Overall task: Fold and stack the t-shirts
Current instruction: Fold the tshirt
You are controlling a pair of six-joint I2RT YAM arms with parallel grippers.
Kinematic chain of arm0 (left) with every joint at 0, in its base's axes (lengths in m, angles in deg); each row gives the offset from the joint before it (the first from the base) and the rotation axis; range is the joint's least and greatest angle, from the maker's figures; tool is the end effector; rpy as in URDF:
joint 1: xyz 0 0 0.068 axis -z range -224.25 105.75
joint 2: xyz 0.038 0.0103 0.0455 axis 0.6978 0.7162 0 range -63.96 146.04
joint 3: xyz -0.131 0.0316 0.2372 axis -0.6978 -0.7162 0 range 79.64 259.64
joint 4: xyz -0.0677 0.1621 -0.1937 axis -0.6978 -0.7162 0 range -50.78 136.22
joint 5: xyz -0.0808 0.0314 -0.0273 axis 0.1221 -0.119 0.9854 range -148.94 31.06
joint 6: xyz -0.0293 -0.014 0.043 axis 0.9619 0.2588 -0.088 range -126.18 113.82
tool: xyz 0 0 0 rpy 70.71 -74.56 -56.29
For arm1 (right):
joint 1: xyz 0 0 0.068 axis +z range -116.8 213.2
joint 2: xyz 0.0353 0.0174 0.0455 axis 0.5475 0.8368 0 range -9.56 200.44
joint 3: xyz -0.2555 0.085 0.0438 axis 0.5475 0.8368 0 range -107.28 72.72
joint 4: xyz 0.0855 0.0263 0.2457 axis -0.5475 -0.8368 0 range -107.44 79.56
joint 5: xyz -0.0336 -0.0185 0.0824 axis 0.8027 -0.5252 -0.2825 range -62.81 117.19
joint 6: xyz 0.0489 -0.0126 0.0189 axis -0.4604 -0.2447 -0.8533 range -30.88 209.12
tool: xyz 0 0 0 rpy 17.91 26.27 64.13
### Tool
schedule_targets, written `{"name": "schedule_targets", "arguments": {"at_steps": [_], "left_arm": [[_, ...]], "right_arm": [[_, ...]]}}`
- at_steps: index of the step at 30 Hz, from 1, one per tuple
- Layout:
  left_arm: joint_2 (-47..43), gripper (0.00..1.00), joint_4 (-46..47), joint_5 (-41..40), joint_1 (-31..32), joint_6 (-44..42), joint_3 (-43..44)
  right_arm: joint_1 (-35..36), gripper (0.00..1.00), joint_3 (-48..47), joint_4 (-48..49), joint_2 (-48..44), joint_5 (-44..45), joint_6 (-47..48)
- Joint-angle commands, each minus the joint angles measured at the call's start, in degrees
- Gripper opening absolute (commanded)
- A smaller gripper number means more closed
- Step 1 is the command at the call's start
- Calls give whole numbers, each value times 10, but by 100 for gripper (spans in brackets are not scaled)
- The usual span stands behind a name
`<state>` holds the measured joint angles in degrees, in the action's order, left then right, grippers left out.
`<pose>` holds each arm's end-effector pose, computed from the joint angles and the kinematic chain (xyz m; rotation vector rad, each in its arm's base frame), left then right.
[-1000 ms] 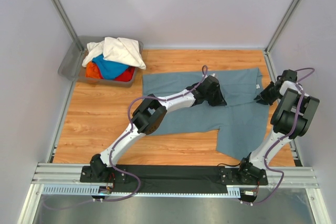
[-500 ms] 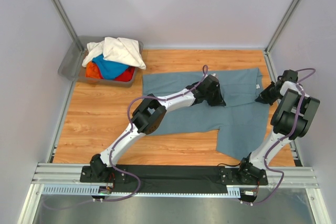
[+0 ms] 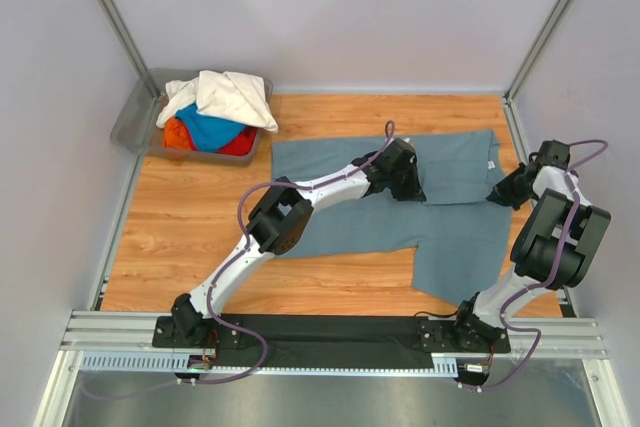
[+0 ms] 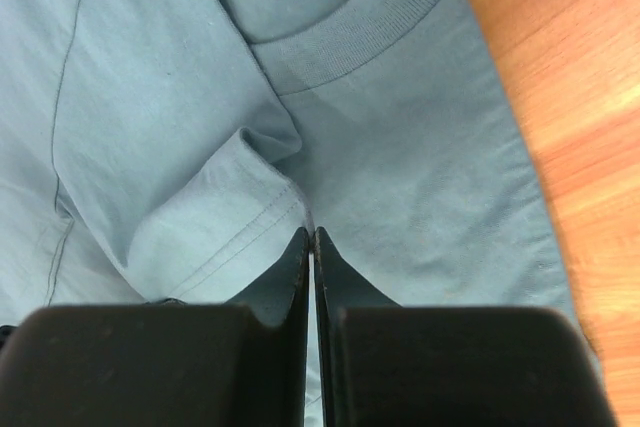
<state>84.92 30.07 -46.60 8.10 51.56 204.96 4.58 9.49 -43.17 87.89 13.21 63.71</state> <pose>0.3473 -0.4625 0.1376 0.0096 2.5712 -1.1473 0.2964 -0.1519 0.1872 1.1734 2.4511 0.3173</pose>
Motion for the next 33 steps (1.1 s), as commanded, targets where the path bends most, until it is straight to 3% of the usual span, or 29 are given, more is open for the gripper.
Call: {"name": "schedule_targets", "arguments": {"at_steps": [1, 20, 23, 24, 28, 30, 32, 33], "left_arm": [[-51, 0, -27, 14, -6, -18, 3], [-63, 1, -34, 40, -19, -26, -26], [-65, 7, -35, 43, -20, -34, -25], [-69, 18, -35, 48, -21, -38, -26], [-101, 36, -45, 54, -26, -88, -50], [-130, 43, -64, 51, -30, -111, -60], [-163, 49, -82, 44, -38, -148, -74], [-173, 50, -93, 40, -43, -161, -77]], "right_arm": [[-4, 0, 9, 3, -13, 5, -16], [-4, 0, 30, -45, -23, 18, -26], [-4, 0, 26, -64, -26, 27, -21], [-4, 0, 23, -69, -28, 35, -18], [-4, 2, 3, -142, -49, 76, -12], [-4, 11, 0, -156, -74, 81, -11], [-4, 31, -8, -166, -89, 83, -17], [-3, 35, -13, -165, -91, 79, -22]]}}
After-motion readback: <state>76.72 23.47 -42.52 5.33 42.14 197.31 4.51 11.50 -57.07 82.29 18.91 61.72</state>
